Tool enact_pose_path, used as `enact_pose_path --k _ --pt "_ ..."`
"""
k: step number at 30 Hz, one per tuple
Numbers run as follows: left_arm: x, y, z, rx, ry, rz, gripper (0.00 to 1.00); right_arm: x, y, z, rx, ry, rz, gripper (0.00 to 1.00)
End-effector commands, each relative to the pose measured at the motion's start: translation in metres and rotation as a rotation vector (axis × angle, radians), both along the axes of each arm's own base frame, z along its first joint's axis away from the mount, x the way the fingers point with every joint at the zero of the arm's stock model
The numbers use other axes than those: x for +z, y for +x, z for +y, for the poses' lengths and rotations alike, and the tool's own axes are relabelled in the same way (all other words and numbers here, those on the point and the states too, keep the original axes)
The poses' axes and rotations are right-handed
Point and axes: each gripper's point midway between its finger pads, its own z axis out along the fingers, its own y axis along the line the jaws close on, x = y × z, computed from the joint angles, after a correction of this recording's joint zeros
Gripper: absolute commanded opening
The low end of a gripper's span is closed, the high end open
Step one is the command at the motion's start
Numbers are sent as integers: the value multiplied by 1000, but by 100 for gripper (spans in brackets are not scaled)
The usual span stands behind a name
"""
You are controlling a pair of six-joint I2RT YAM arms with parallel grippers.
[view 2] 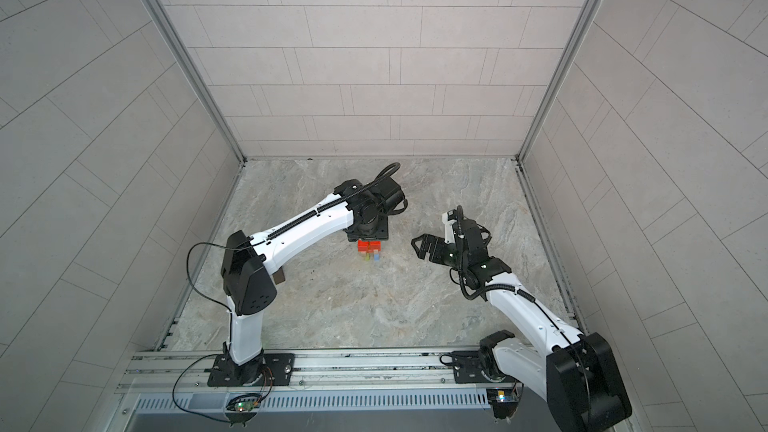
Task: Build the wood block tower
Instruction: 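Lower the light wooden block onto the two red blocks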
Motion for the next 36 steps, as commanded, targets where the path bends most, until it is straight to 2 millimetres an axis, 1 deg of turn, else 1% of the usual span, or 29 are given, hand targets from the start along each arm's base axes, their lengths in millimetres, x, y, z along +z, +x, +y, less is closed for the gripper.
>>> enact_pose_path --k 1,11,18,22,25,36 --pt "2 7 6 25 19 -10 50 -4 -4 -3 -12 3 14 100" --pt "1 13 18 48 20 -10 51 -6 -4 -1 -5 8 20 100" --pt "-3 14 15 43 10 -2 54 -8 -3 -1 -5 8 25 100" --pt "-5 15 14 40 11 1 57 -9 -3 0 -2 9 29 100" --pt "-6 16 13 39 8 1 58 -10 -3 0 -1 9 30 100" --pt "-14 16 12 36 16 13 62 -8 -3 2 9 14 22 100"
